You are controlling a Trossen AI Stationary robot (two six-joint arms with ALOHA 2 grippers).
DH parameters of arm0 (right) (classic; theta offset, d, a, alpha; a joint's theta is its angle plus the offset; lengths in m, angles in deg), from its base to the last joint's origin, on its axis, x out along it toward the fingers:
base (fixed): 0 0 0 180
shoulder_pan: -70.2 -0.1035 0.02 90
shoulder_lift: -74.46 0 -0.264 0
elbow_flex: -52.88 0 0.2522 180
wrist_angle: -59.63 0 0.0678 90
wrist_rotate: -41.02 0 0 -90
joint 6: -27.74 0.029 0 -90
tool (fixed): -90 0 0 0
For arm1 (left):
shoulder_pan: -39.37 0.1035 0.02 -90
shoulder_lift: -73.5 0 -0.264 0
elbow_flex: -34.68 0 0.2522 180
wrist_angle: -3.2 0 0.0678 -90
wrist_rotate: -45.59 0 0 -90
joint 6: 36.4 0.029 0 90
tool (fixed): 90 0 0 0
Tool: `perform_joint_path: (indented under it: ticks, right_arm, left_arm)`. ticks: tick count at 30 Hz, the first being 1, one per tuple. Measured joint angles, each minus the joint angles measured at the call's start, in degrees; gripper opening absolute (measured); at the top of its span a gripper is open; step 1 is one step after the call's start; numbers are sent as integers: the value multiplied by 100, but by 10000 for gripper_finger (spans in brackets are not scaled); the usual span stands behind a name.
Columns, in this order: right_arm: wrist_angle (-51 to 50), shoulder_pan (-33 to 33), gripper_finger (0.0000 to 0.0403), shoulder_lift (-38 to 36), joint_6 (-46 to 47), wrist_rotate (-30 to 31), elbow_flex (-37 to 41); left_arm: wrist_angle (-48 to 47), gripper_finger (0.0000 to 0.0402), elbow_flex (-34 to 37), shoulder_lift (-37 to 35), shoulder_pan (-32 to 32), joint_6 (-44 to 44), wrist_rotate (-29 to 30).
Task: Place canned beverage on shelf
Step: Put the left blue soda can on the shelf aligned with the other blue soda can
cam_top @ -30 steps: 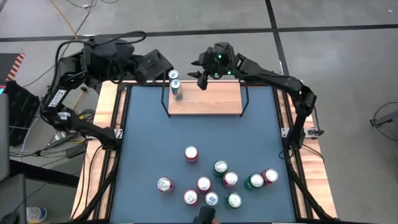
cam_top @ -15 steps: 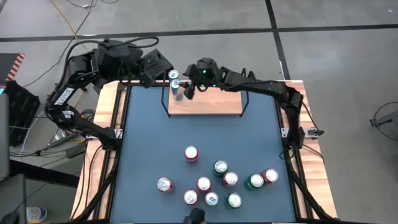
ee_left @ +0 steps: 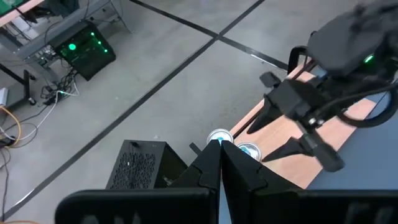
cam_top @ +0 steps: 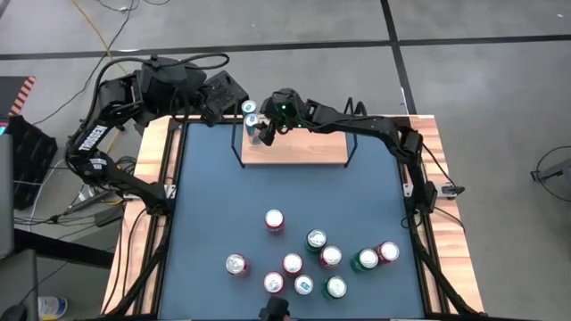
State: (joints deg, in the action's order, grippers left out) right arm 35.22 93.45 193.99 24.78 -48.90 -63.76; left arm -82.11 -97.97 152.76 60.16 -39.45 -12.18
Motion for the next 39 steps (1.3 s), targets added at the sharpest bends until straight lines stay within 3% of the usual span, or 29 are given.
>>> perform_joint_path:
  ticks: [30,39]
  right_arm:
    - [-318,144,254,258,-2,182,-2]
    - [-418,159,209,258,-2,319,-2]
  left_arm:
    - [-14,0,-2,-2,4,179,21]
    - [-16,0,-2,-2,3,179,158]
